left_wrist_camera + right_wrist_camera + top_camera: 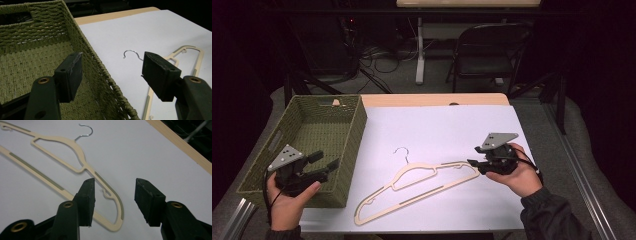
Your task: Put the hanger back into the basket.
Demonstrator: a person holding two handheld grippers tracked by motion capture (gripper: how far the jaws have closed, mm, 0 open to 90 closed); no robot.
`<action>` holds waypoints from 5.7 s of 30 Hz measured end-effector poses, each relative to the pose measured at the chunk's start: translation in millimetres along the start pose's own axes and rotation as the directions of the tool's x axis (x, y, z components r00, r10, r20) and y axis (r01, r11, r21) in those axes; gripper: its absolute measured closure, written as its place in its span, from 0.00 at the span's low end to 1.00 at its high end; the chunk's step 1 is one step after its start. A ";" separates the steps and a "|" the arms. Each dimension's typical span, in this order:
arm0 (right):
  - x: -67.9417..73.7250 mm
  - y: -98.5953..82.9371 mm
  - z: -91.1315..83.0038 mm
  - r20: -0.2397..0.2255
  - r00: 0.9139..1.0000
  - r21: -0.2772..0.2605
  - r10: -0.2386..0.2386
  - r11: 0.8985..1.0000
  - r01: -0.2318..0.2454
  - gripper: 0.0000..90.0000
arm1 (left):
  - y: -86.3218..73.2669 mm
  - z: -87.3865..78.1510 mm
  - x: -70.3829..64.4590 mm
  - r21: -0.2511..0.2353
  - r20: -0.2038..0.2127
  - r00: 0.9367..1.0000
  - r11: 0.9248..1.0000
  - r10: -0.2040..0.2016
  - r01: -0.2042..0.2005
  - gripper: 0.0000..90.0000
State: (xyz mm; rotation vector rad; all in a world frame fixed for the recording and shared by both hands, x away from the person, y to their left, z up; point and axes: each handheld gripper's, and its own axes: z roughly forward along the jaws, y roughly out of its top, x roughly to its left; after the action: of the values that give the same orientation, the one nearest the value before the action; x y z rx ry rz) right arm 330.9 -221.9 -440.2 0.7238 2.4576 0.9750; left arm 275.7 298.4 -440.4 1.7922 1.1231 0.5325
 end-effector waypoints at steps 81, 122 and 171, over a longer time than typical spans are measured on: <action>60.0 66.8 163.8 -0.485 0.761 0.303 -0.431 0.734 0.608 0.81 | 2.3 20.0 -20.9 0.045 0.100 0.994 0.998 0.040 -0.045 0.42; 64.8 48.7 159.0 -0.587 0.688 0.356 -0.426 0.627 0.692 0.95 | 2.1 21.8 -24.7 0.049 0.104 0.994 0.998 0.042 -0.048 0.43; 77.2 24.8 79.2 -0.327 0.674 0.257 -0.663 0.624 0.738 0.95 | 5.1 167.2 -114.3 0.341 0.467 0.883 0.909 0.057 -0.239 0.58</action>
State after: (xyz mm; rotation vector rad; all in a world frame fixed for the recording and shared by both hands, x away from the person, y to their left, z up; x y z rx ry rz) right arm 320.0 -120.3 -489.1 -0.3106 2.7541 0.2708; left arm 345.5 119.2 -504.0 2.2171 0.8003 -0.0408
